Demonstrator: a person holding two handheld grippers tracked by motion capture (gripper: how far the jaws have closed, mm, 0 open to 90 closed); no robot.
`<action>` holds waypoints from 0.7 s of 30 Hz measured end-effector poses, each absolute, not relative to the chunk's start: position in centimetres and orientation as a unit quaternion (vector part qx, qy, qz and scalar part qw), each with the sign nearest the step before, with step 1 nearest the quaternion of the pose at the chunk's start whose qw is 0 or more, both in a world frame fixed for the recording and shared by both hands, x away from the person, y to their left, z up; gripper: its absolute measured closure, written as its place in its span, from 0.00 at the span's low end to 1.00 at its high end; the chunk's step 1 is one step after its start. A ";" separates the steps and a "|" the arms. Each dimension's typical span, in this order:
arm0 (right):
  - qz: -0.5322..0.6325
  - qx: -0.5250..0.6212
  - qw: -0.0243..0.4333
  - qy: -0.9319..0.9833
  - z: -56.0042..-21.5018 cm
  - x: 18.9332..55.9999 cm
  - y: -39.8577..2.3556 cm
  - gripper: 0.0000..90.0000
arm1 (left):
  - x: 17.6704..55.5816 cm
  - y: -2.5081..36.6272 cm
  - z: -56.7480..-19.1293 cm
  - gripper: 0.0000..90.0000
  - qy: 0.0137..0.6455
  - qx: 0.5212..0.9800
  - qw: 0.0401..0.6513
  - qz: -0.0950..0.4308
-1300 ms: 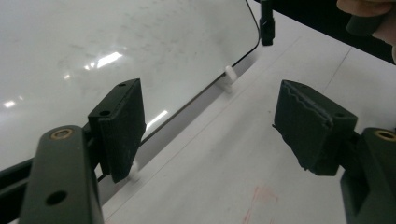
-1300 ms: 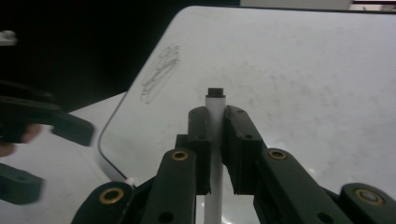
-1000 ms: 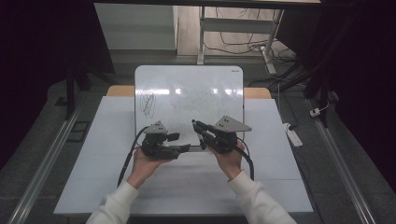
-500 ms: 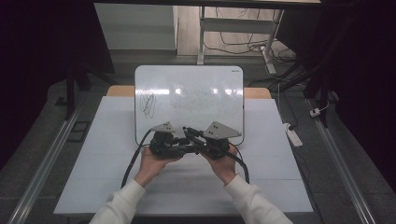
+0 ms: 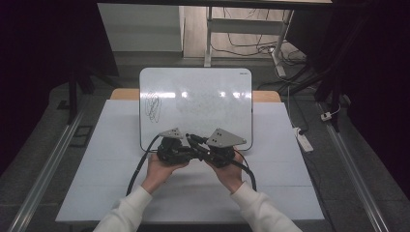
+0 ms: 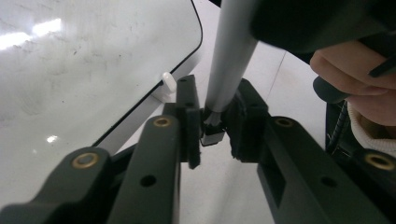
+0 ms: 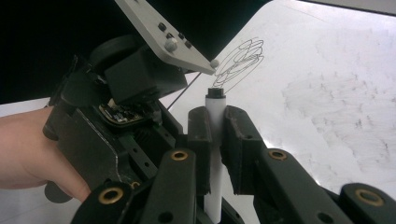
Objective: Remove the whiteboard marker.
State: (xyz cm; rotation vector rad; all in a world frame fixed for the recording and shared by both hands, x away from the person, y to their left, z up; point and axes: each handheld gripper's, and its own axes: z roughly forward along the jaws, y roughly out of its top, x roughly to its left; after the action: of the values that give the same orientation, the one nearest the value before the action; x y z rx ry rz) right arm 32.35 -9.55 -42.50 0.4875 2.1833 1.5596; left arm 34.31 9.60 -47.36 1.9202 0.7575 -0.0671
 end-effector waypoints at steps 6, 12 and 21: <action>0.559 0.176 0.198 0.786 -42.6 32.5 -9.5 0.89 | 34.3 9.6 -47.5 0.86 0.317 0.800 0.509 -0.024; 0.570 0.177 0.172 0.784 -42.7 33.0 -9.7 0.72 | 34.0 9.7 -47.3 0.87 0.315 0.799 0.512 -0.004; 0.579 0.222 0.173 0.765 -42.1 34.0 -14.9 0.56 | 33.6 12.1 -46.2 0.87 0.314 0.787 0.530 0.045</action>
State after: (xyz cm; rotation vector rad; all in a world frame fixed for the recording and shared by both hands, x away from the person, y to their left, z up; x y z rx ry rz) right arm 33.98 -14.94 -42.11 0.6290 2.1710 1.6415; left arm 33.58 12.15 -46.23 1.8787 0.7492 0.1068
